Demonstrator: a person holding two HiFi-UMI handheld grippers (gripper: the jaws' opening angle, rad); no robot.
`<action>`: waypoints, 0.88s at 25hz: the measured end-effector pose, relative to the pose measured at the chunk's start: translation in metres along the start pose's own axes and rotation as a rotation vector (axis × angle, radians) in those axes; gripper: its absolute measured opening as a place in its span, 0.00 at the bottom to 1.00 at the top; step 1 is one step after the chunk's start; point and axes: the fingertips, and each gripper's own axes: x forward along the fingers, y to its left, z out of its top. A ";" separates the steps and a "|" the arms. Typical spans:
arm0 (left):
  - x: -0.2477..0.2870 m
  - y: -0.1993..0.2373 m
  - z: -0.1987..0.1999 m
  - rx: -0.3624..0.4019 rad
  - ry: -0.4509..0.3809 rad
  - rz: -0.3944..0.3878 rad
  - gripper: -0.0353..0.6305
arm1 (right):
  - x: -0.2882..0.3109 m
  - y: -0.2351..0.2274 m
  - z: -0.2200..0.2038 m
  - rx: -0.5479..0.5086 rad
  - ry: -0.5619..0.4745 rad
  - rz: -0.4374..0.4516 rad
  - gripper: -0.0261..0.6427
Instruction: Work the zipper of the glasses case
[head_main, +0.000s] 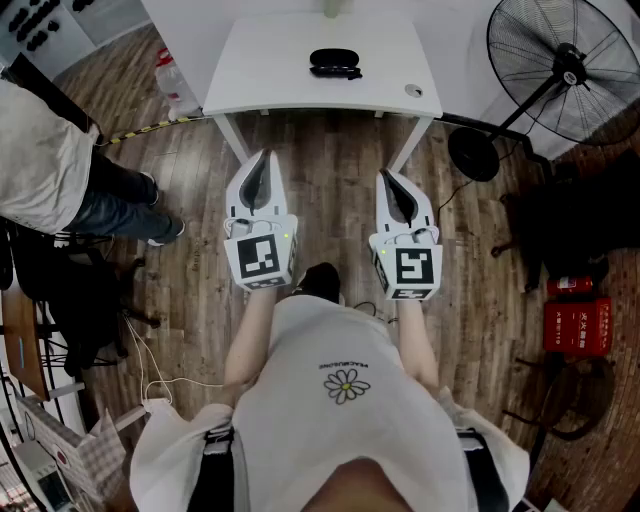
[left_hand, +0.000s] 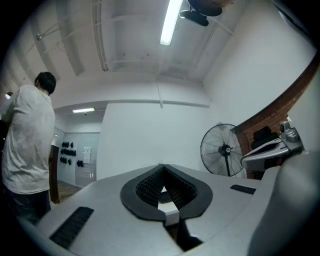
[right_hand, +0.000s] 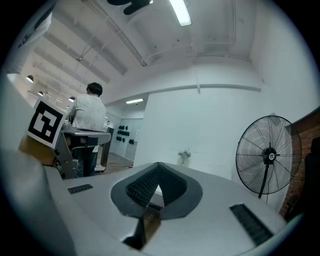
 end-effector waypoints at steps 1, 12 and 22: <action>0.001 0.001 0.001 0.000 -0.003 0.000 0.08 | 0.002 0.001 0.000 -0.004 0.001 0.003 0.05; 0.011 0.003 -0.016 -0.020 0.034 -0.002 0.08 | 0.014 -0.007 -0.012 -0.001 0.023 -0.013 0.05; 0.057 0.008 -0.032 -0.032 0.022 0.007 0.08 | 0.059 -0.020 -0.034 -0.021 0.041 0.084 0.05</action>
